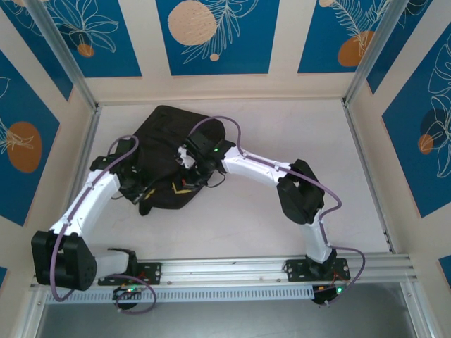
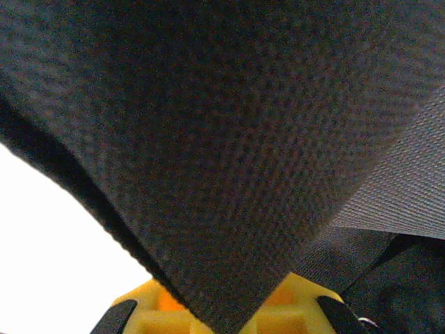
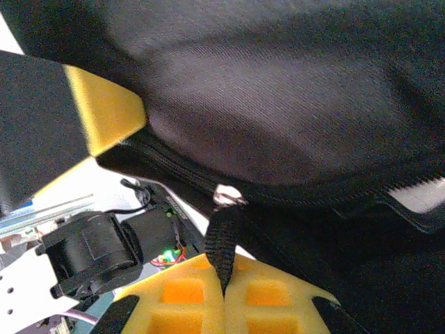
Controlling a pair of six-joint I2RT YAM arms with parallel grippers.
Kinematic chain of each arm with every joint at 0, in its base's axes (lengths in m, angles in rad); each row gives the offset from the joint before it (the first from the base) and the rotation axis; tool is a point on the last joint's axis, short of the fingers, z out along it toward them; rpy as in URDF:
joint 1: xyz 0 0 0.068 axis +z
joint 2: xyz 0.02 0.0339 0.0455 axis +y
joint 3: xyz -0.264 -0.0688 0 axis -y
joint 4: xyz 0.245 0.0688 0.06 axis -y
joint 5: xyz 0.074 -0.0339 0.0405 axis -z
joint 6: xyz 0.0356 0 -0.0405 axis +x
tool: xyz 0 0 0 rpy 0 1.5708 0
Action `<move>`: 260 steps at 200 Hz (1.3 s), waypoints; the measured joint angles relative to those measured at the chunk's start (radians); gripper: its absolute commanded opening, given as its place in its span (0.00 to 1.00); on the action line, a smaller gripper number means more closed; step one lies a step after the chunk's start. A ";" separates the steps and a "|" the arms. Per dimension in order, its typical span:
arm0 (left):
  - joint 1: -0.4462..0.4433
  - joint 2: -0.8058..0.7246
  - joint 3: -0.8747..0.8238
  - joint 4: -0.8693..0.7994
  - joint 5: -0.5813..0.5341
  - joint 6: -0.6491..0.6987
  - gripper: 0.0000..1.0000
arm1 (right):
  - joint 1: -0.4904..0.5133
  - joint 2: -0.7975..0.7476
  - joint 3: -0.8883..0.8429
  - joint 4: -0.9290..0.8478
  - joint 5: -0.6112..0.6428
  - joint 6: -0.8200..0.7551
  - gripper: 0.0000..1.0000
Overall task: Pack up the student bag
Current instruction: Zip the student bag at the center of the table.
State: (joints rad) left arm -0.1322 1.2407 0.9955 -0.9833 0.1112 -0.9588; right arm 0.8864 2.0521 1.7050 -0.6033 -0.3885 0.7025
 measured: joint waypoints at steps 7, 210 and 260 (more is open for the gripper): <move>0.004 0.000 0.002 -0.003 0.000 0.009 0.00 | 0.000 0.000 0.000 -0.009 0.005 0.000 0.00; 0.006 -0.052 -0.039 0.005 0.039 0.053 0.00 | -0.080 -0.074 -0.137 -0.008 0.050 -0.007 0.00; 0.006 -0.055 -0.041 0.006 0.045 0.053 0.00 | -0.136 -0.111 -0.171 -0.043 0.105 0.005 0.00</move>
State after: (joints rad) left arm -0.1265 1.1854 0.9543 -0.9771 0.1558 -0.9054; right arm 0.7502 1.9408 1.5341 -0.6460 -0.2832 0.7071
